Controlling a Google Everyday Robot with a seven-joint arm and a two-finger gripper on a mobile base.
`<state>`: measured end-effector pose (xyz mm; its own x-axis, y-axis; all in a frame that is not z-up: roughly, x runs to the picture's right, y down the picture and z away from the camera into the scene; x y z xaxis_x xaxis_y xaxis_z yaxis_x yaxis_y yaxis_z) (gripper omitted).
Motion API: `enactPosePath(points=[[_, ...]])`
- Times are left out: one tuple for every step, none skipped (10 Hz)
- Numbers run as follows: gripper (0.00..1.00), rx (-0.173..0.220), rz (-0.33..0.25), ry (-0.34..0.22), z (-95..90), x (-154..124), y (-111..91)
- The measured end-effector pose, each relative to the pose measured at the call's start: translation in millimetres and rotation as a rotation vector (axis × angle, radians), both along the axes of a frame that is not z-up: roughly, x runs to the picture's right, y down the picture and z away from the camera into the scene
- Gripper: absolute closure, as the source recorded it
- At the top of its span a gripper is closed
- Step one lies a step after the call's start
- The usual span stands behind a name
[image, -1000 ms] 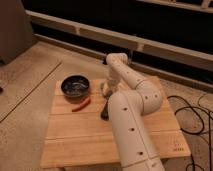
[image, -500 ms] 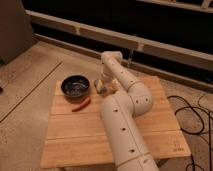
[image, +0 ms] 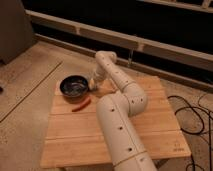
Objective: Wipe the white sponge on the table
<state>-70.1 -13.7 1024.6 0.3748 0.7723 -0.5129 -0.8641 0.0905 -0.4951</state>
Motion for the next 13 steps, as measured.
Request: enactPosePath(points=[[1.00, -0.007, 0.012, 0.005, -2.9, -4, 2], [1.00, -0.015, 0.018, 0.013, -9.3, -9, 4], [1.00, -0.021, 0.019, 0.020, -15.0, -10, 7], [1.00, -0.032, 0.014, 0.031, -22.0, -9, 12], [1.00, -0.057, 0.004, 0.046, -31.3, -7, 23], [1.00, -0.071, -0.001, 0.053, -36.5, -6, 29], [1.00, -0.089, -0.004, 0.063, -42.9, -4, 37], [1.00, -0.110, -0.002, 0.075, -49.4, 0, 46], [1.00, -0.121, 0.001, 0.084, -53.5, 4, 51], [1.00, -0.133, 0.008, 0.094, -58.3, 8, 56], [1.00, -0.149, 0.020, 0.107, -63.0, 13, 63], [1.00, -0.165, 0.028, 0.116, -65.9, 16, 69], [1.00, -0.193, 0.040, 0.130, -69.7, 22, 78]])
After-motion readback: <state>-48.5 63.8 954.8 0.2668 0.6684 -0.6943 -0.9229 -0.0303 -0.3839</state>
